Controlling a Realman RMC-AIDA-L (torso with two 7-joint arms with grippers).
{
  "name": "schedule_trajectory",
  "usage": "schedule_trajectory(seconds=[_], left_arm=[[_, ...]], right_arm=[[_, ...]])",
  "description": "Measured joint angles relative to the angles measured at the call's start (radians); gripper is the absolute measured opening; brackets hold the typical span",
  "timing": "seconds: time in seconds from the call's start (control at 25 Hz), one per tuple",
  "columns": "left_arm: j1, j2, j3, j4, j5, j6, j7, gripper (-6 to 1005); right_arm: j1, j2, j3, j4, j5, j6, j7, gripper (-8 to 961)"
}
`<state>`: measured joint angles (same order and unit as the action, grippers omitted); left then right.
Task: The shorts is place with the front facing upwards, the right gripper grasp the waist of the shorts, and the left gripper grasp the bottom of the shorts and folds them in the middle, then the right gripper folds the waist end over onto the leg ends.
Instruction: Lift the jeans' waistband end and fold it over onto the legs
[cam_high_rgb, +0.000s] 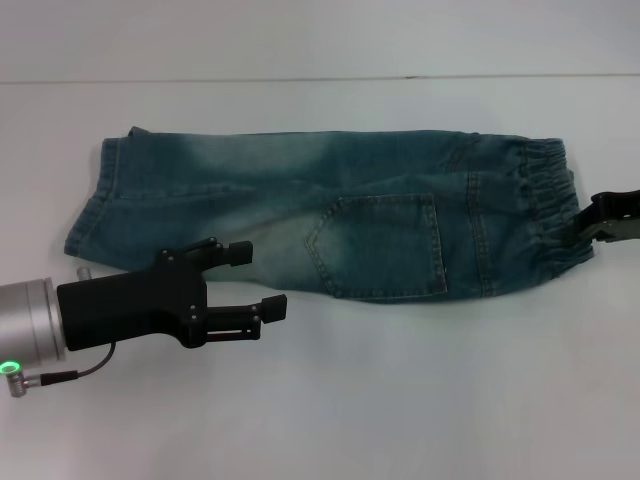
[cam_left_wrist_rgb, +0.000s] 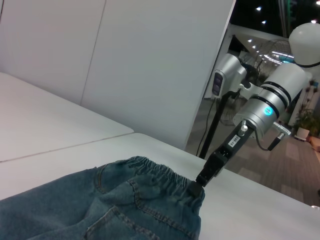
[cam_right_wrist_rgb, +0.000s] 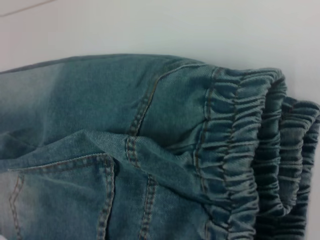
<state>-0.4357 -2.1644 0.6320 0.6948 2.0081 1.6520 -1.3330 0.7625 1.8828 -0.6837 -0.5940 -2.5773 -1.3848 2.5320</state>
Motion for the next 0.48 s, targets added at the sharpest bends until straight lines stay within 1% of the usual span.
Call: schedule_trajectory(seconds=[0.12, 0.32, 0.48], left_arm=[[0.0, 0.0, 0.0, 0.0, -0.001, 0.0, 0.0, 935], [-0.007, 0.0, -0.003, -0.025, -0.01, -0.024, 0.0, 936], [-0.025, 0.0, 0.013, -0.061, -0.011, -0.04, 0.001, 936]], right_arm=[[0.0, -0.002, -0.001, 0.0, 0.0, -0.001, -0.004, 178], [0.0, -0.007, 0.003, -0.013, 0.0, -0.01, -0.023, 52], [0.003, -0.009, 0.005, -0.056, 0.003, -0.051, -0.049, 52]])
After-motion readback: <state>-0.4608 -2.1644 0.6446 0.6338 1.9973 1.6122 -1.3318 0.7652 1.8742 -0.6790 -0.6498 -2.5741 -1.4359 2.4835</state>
